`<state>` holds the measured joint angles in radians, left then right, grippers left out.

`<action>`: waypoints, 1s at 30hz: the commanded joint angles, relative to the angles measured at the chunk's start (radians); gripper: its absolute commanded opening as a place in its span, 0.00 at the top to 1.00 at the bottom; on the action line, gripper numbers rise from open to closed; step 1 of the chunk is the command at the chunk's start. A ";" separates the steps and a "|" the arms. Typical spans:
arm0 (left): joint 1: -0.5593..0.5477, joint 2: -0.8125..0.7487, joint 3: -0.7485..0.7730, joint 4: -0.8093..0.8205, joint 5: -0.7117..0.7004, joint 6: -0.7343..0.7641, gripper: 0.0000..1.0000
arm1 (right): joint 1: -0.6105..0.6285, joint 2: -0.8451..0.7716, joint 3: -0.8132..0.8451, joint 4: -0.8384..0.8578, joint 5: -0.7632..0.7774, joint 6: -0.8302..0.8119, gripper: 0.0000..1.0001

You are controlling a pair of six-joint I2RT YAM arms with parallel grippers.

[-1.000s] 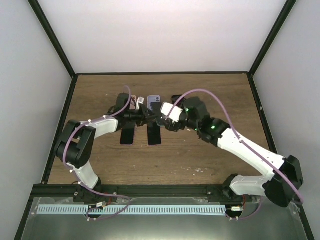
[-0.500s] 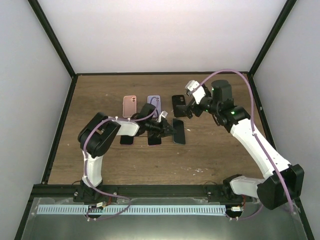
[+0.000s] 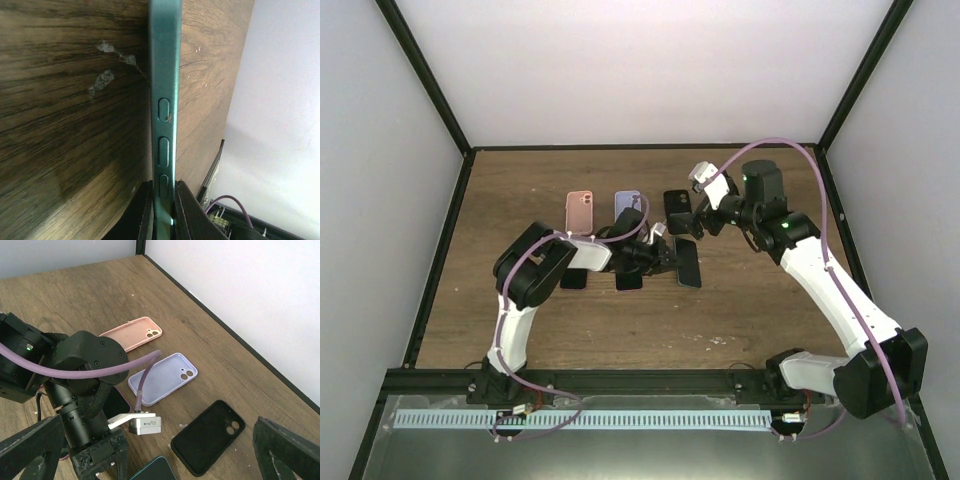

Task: Take the phone out of the phone case
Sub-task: Place the phone at the center of the board.

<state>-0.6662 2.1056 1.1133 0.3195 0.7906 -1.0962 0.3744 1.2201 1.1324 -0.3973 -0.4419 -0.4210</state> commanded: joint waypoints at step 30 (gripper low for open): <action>0.054 -0.279 0.063 -0.434 -0.190 0.327 0.00 | -0.144 0.041 0.109 0.037 -0.034 0.167 0.00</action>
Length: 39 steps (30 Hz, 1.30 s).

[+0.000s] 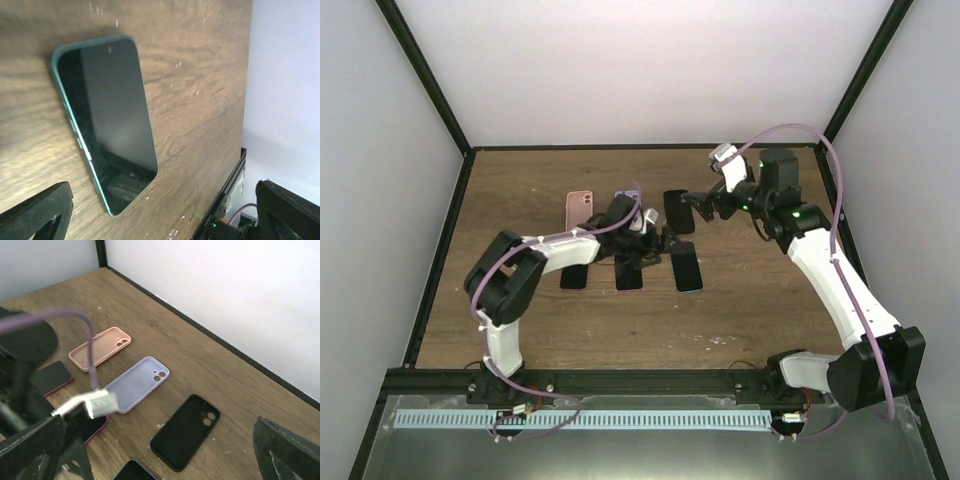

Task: Take the phone out of the phone case
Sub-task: Place the phone at the center of the board, then reset both arms

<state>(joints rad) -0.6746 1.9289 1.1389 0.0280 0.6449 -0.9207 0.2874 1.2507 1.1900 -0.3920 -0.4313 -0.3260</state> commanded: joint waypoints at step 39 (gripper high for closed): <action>0.833 -0.593 -0.708 0.629 -0.384 0.895 0.00 | -0.502 0.105 -0.754 1.074 0.006 0.322 0.00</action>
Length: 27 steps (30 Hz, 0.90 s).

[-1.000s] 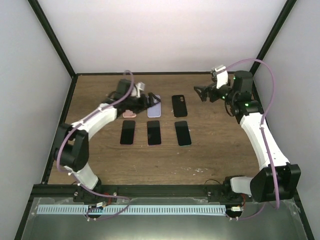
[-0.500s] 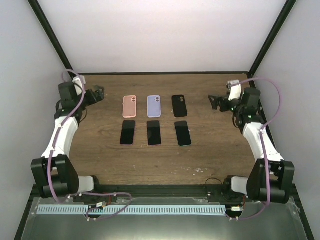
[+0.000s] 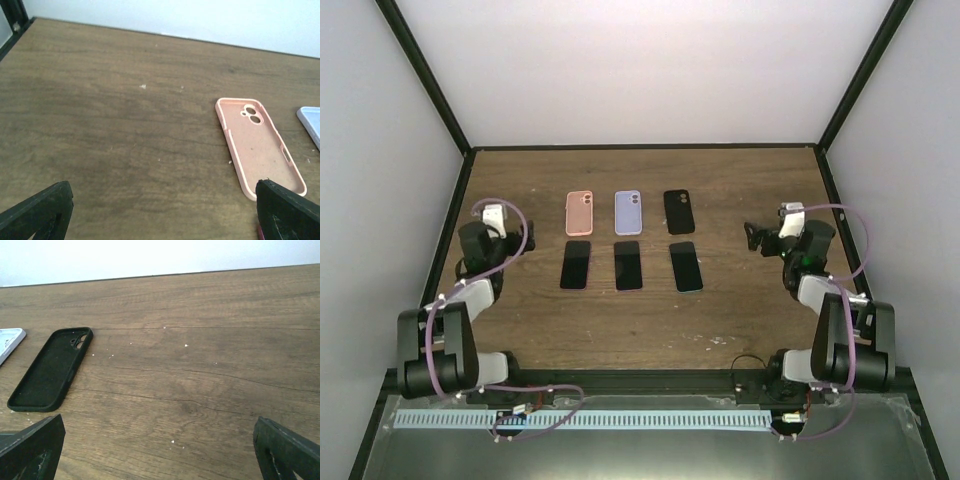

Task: Take the phone out of the phone case
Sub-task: Reset both arms

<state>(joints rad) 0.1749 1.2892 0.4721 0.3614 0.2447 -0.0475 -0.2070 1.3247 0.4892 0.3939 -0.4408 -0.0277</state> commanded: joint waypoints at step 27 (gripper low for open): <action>-0.129 0.265 -0.165 0.761 -0.078 0.065 0.00 | 0.112 0.186 -0.260 0.857 0.044 -0.022 0.00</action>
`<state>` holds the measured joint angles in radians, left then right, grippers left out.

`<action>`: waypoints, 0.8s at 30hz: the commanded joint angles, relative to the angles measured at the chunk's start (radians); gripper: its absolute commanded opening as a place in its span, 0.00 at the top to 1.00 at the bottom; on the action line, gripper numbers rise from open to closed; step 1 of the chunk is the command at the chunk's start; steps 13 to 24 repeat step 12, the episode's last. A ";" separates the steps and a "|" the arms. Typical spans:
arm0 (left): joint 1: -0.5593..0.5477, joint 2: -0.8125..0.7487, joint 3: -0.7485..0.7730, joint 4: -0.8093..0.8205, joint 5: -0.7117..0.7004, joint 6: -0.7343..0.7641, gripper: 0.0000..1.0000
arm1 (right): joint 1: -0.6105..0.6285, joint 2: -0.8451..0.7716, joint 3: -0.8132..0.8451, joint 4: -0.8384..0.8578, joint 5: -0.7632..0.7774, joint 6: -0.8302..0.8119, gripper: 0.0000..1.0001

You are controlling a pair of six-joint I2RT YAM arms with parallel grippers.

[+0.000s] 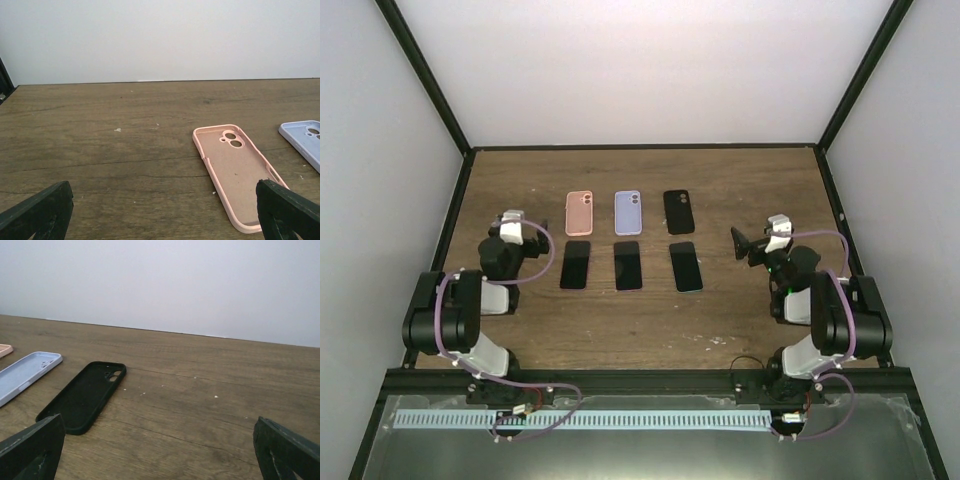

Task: Take the phone out of the phone case
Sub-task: Reset both arms

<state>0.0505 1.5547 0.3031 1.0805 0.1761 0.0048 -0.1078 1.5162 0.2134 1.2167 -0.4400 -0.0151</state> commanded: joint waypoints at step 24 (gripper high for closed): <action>-0.005 0.002 0.006 0.045 -0.012 0.013 0.00 | 0.019 -0.003 0.013 0.038 0.055 -0.033 0.00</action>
